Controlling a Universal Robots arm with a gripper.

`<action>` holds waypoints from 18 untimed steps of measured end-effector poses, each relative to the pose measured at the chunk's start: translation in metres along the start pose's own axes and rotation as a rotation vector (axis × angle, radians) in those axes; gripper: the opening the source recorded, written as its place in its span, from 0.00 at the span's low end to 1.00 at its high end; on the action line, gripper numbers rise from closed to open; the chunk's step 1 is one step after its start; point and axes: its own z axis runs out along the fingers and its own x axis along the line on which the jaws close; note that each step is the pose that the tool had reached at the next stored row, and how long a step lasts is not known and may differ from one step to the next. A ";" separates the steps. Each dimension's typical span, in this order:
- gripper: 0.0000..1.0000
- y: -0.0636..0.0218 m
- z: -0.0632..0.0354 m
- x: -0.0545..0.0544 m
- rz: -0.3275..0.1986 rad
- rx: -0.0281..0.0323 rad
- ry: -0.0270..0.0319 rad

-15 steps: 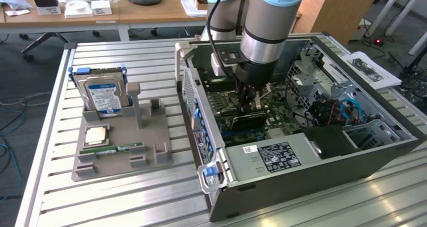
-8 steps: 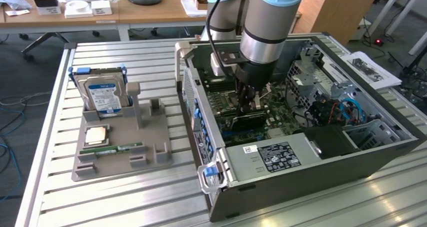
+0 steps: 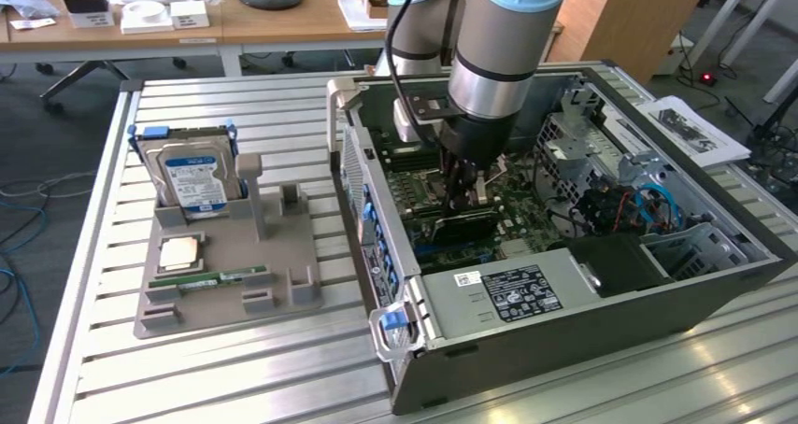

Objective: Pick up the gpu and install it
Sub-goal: 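Press down on the gpu until it lock into place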

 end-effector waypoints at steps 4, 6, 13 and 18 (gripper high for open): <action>0.11 0.0000 0.0001 0.000 0.000 0.0000 -0.0001; 0.11 0.0000 0.0001 0.000 0.000 0.0000 -0.0001; 0.11 -0.0001 -0.0070 0.000 0.000 0.0001 -0.0002; 0.11 -0.0003 -0.0186 -0.001 0.000 0.0000 -0.0001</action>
